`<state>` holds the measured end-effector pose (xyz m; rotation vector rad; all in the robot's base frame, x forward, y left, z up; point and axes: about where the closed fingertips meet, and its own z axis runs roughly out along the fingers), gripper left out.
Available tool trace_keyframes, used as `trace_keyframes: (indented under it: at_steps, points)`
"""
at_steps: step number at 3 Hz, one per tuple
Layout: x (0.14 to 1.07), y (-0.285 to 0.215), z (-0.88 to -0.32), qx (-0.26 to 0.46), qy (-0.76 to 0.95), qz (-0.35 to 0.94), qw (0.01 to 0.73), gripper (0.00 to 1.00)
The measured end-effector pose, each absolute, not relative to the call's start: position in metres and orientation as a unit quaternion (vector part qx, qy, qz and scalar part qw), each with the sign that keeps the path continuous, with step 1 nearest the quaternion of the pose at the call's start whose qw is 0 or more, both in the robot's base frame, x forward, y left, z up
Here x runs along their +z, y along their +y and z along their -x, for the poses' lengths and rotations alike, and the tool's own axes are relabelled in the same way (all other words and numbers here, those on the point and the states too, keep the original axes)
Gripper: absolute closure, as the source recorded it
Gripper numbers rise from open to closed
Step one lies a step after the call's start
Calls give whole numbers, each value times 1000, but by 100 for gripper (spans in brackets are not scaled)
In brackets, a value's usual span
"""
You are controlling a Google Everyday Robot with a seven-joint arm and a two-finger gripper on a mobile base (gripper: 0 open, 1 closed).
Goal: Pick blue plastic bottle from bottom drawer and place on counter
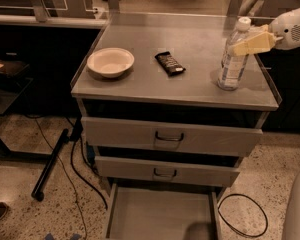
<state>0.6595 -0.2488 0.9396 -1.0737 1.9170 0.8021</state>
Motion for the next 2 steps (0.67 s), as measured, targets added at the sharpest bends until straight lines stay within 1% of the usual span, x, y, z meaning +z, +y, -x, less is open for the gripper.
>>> trace_keyframes:
  at_steps: [1,2]
  points:
    - [940,-249,-660,316,754,423,391,0]
    - [940,-249,-660,316,754,423,391,0]
